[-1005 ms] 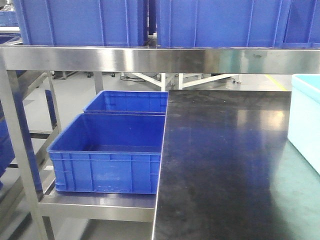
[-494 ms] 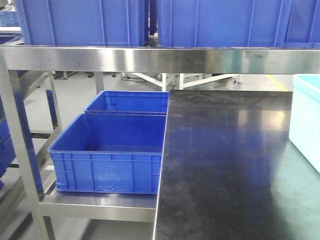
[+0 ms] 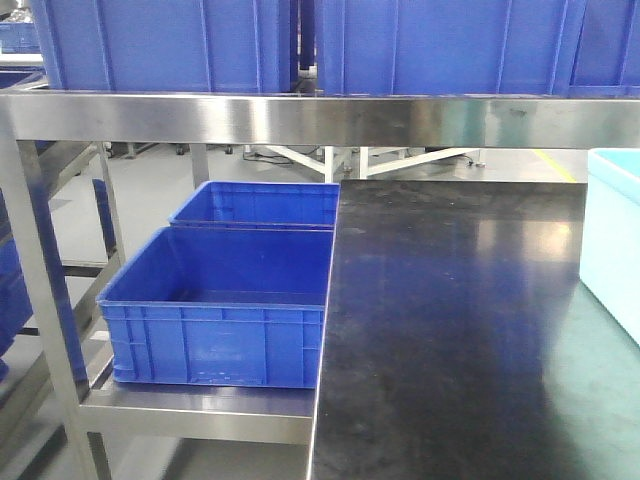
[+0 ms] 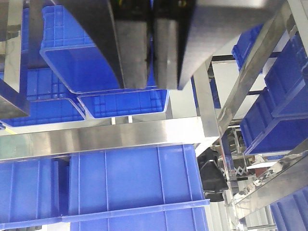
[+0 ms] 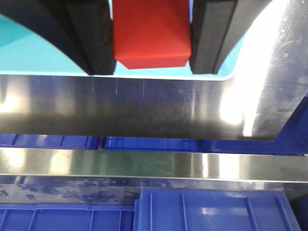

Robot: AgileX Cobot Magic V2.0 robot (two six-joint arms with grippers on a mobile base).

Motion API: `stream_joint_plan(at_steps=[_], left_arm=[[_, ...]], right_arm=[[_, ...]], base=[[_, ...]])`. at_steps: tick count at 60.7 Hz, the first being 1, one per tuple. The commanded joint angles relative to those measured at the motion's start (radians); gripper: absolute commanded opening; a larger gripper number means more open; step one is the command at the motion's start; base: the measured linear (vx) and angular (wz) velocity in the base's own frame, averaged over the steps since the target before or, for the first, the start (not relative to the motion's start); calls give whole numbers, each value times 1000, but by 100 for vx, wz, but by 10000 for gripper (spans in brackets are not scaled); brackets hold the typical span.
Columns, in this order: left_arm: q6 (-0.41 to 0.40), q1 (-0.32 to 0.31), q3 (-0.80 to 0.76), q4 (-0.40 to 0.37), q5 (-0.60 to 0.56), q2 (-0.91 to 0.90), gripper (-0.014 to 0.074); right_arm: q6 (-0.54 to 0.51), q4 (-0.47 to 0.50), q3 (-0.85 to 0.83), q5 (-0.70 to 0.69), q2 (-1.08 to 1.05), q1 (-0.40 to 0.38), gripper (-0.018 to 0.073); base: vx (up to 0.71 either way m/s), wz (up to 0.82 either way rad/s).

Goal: Pick red cube and place on left shelf
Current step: 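Lift the red cube out of the light-blue bin with the right gripper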

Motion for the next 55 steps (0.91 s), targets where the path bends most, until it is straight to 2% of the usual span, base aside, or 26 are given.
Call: stream_joint_plan(at_steps=[1, 55], left_arm=[[2, -6, 22, -2, -84, 8, 106], [2, -6, 22, -2, -84, 8, 106]], right_arm=[[-5, -3, -30, -86, 3, 0, 50], [-5, -3, -30, -86, 3, 0, 50]], base=[[0, 0], [0, 0]])
